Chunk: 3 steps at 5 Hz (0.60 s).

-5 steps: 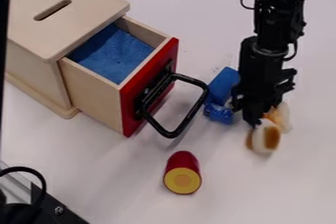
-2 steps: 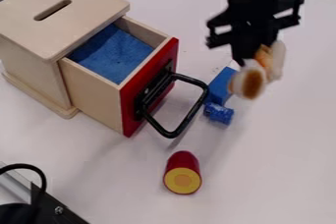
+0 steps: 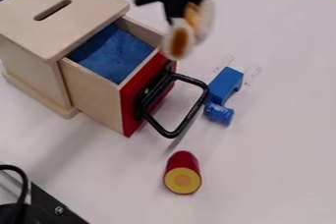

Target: Put the dog toy inside the drawer

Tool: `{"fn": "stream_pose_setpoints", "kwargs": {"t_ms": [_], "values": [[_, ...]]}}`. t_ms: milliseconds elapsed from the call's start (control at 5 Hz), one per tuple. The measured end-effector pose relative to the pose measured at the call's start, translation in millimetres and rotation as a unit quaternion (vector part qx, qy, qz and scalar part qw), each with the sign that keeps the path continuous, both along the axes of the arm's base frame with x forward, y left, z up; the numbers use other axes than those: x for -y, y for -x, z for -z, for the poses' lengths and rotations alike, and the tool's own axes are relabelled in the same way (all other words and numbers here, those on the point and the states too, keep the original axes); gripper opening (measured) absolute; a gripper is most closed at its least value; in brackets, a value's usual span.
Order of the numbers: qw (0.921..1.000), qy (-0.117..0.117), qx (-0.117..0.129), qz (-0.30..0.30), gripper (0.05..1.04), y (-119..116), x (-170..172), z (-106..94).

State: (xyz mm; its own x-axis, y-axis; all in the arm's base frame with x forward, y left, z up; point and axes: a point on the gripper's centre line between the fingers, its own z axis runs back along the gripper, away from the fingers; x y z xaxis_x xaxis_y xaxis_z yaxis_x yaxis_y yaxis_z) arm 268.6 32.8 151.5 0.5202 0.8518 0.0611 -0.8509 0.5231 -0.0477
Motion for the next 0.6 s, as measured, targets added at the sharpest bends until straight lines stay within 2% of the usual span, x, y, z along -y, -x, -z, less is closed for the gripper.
{"fn": "stream_pose_setpoints", "kwargs": {"t_ms": [200, 400, 600], "values": [[0.9998, 0.003, -0.001, -0.019, 0.146, 8.7, -43.7, 0.8], [0.9994, -0.012, -0.004, -0.033, 0.146, 15.1, -75.1, 6.3], [0.9986, -0.016, -0.012, -0.050, 0.146, 18.4, -97.1, 17.8]]}}
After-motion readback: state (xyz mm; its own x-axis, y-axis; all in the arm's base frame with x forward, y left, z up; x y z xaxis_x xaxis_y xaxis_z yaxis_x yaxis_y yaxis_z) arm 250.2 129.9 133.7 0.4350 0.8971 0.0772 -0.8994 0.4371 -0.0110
